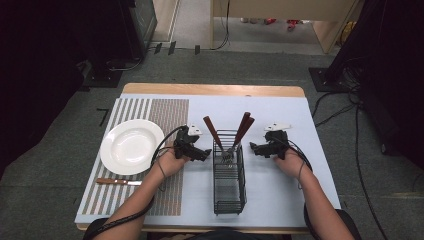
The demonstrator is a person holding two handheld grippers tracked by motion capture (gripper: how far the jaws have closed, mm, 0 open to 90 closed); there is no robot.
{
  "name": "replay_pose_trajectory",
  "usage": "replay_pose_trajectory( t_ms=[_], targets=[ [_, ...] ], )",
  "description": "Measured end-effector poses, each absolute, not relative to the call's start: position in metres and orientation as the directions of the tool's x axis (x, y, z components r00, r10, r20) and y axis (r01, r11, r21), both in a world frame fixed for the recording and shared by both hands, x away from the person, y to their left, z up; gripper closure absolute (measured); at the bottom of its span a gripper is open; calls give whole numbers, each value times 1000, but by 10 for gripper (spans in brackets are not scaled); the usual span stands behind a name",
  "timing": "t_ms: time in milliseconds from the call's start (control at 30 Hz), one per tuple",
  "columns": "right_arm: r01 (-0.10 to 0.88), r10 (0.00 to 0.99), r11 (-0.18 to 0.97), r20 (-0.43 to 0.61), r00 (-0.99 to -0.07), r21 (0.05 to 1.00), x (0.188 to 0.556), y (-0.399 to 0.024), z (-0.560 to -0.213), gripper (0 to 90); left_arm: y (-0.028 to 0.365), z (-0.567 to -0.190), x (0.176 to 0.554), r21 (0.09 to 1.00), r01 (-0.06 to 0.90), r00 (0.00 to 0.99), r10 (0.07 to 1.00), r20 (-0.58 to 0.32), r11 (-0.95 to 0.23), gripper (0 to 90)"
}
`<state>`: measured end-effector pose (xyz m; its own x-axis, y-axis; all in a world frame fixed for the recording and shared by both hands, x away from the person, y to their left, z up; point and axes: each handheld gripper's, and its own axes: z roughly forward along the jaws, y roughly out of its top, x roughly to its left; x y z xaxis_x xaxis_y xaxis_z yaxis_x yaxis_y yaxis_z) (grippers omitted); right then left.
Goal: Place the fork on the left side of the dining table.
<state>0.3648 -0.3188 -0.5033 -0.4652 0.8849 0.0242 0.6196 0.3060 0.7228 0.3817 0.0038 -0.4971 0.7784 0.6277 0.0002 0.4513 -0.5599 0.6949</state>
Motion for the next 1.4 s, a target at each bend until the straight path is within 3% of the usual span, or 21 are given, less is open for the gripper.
replay_pose_trajectory(
  t_ms=[1067, 1400],
  targets=[
    [622, 885, 305, 26, -465, 721, 365, -319, -503, 81, 3, -497, 382, 693, 455, 777, 629, -2, -559, 83],
    [621, 885, 305, 26, -465, 722, 365, -319, -503, 81, 2, -489, 388, 650, 485, 774, 633, -7, -586, 159]
  ],
)
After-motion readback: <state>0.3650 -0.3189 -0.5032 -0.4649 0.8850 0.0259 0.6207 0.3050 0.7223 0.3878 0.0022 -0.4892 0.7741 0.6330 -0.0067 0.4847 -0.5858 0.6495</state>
